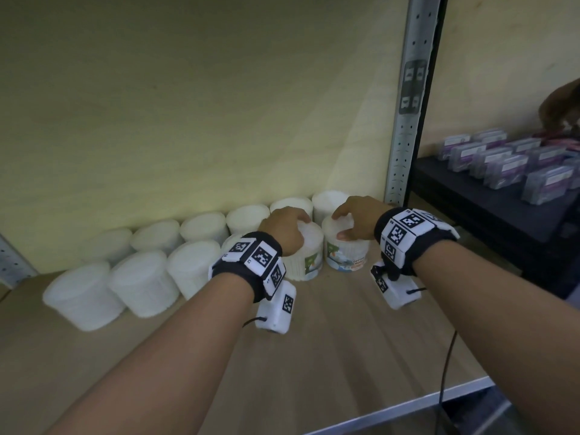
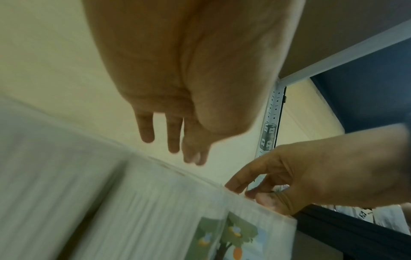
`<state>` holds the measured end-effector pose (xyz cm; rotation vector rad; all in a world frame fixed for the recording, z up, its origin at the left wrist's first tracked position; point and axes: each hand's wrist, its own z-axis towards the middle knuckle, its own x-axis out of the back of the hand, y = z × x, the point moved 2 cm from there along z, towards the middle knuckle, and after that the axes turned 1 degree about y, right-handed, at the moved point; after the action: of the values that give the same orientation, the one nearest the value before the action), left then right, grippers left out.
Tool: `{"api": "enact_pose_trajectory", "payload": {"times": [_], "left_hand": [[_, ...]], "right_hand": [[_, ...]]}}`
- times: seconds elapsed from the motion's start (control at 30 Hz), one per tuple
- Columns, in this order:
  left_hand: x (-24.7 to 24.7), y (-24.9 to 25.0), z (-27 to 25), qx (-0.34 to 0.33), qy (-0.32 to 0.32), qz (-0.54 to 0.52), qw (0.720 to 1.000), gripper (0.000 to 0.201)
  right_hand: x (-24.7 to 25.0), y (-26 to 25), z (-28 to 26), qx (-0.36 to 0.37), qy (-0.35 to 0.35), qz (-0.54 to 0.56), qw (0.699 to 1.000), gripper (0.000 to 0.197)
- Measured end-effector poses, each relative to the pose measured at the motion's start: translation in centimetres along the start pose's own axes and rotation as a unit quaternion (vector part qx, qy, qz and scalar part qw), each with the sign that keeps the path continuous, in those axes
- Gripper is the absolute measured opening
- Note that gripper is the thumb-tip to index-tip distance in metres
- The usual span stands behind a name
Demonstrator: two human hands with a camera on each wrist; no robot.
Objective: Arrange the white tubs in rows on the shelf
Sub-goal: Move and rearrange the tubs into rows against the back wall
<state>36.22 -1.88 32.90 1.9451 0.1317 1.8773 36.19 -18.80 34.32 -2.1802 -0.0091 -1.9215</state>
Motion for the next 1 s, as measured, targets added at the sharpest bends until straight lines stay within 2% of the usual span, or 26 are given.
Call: {"api": "enact_pose_trajectory", "payload": {"times": [0.1, 0.23, 0.33, 0.57, 0.83, 1.0], "left_hand": [[0.0, 0.2, -0.1, 0.028, 0.062, -0.019, 0.997, 0.042], [-1.5, 0.6, -0.3, 0.049, 0.048, 0.075, 0.995, 0.054], [-1.8, 0.5, -0.2, 0.041, 0.057, 0.094, 0.993, 0.055], [-1.2, 0.4, 0.0, 0.025, -0.001, 0.079, 0.997, 0.057], [-0.7, 0.2, -0.1, -0.015, -0.048, 0.012, 0.999, 0.048], [0.6, 0.5, 0.1, 0.012, 0.057, -0.034, 0.998, 0.038]], "right_hand": [[0.0, 0.0, 0.1, 0.001, -0.002, 0.001, 1.0, 0.055], [0.0, 0.1, 0.1, 0.003, -0.003, -0.001, 1.0, 0.056], [-0.1, 0.0, 0.0, 0.004, -0.004, -0.001, 1.0, 0.056], [-0.2, 0.1, 0.1, 0.002, -0.001, 0.006, 1.0, 0.055], [-0.3, 0.2, 0.1, 0.002, 0.003, 0.009, 1.0, 0.055], [-0.3, 0.3, 0.0, 0.003, 0.005, 0.015, 1.0, 0.054]]}}
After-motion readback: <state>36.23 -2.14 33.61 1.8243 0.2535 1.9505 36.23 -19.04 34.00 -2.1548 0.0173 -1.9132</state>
